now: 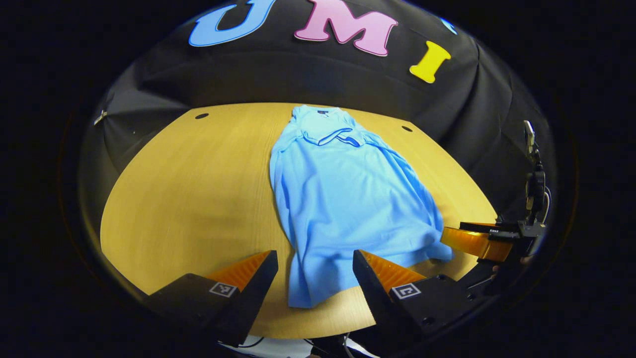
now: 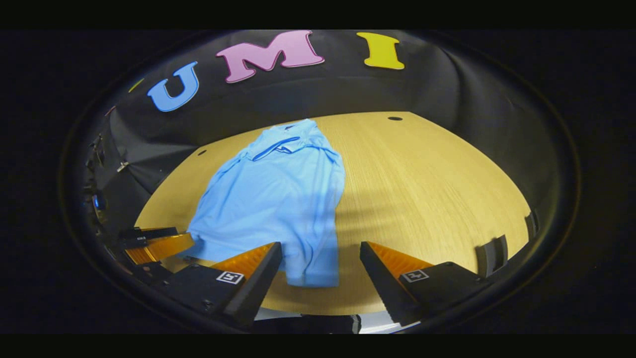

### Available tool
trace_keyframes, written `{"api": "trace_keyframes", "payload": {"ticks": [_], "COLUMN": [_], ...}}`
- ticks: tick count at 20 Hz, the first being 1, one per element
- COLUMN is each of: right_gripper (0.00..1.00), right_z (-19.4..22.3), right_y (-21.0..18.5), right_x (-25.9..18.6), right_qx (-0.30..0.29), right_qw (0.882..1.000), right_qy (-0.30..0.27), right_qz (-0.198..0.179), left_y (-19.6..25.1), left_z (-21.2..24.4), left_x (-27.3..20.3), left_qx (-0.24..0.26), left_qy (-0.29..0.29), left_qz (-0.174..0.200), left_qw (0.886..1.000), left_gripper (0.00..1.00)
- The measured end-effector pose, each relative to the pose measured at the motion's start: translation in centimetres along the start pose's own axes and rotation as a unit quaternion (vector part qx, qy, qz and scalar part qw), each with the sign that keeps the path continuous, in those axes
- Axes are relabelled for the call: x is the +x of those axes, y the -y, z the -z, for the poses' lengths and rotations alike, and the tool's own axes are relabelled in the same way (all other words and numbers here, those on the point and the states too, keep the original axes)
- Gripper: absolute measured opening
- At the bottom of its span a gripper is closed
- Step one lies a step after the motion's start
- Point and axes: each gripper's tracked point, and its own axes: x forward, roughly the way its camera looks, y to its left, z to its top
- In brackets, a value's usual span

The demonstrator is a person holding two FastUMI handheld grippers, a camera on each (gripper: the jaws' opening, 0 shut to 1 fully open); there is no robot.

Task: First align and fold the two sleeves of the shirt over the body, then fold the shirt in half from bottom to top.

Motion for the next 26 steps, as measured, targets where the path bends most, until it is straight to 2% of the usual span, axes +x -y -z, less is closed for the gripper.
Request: {"api": "trace_keyframes", "payload": {"ticks": [3,4,5,6,9,10,11,13,14,15,17,19,20,21,23,26], "right_gripper": [0.98,0.98,0.99,0.98,0.99,0.97,0.94,0.77,0.76,0.48,0.48,0.18,0.18,0.13,0.01,0.06], "right_z": [0.7,0.3,0.5,0.2,0.7,0.6,0.8,0.9,0.9,0.8,0.8,0.7,0.6,0.6,0.7,0.4], "right_y": [0.1,0.1,-0.1,-0.1,0.0,0.1,-0.2,-0.3,-0.3,-0.2,-0.3,-0.2,-0.4,-0.4,-0.4,-0.3], "right_x": [1.1,1.2,1.3,1.4,1.9,1.9,1.9,1.8,1.9,1.8,2.1,2.0,2.2,2.0,2.1,2.1], "right_qx": [-0.018,-0.029,-0.037,-0.046,-0.080,-0.095,-0.100,-0.102,-0.105,-0.106,-0.112,-0.093,-0.095,-0.094,-0.095,-0.093], "right_qw": [1.000,0.999,0.999,0.999,0.996,0.995,0.995,0.994,0.994,0.994,0.992,0.994,0.993,0.993,0.991,0.989], "right_qy": [-0.007,0.006,-0.001,0.004,-0.009,-0.010,-0.018,-0.029,-0.033,-0.039,-0.053,-0.061,-0.064,-0.068,-0.079,-0.092], "right_qz": [0.010,0.014,0.014,0.015,0.027,0.030,0.021,0.017,0.016,0.013,0.001,-0.007,-0.016,-0.025,-0.047,-0.068], "left_y": [-0.6,-0.7,-0.8,-0.8,-0.1,-0.1,0.1,0.6,1.0,1.4,1.9,2.6,2.9,3.1,3.2,3.3], "left_z": [0.6,1.0,1.0,1.0,1.2,1.3,1.3,1.4,1.4,1.3,1.3,1.2,1.2,1.1,1.0,1.0], "left_x": [1.5,1.8,2.0,2.2,2.4,2.3,2.5,2.6,2.6,2.8,2.8,2.7,3.0,3.2,3.2,3.0], "left_qx": [0.013,0.016,0.023,0.036,0.064,0.065,0.064,0.074,0.079,0.079,0.075,0.063,0.058,0.055,0.054,0.046], "left_qy": [-0.017,-0.024,-0.024,-0.026,-0.032,-0.033,-0.034,-0.039,-0.041,-0.043,-0.045,-0.044,-0.048,-0.049,-0.053,-0.064], "left_qz": [-0.022,-0.030,-0.036,-0.039,-0.038,-0.040,-0.037,-0.027,-0.022,-0.018,-0.016,-0.012,-0.012,-0.010,-0.016,-0.020], "left_qw": [1.000,0.999,0.999,0.998,0.997,0.997,0.997,0.996,0.996,0.996,0.996,0.997,0.997,0.997,0.997,0.997], "left_gripper": [0.97,0.97,0.92,0.98,0.98,0.95,0.88,0.81,0.79,0.69,0.51,0.34,0.25,0.17,0.08,0.07]}}
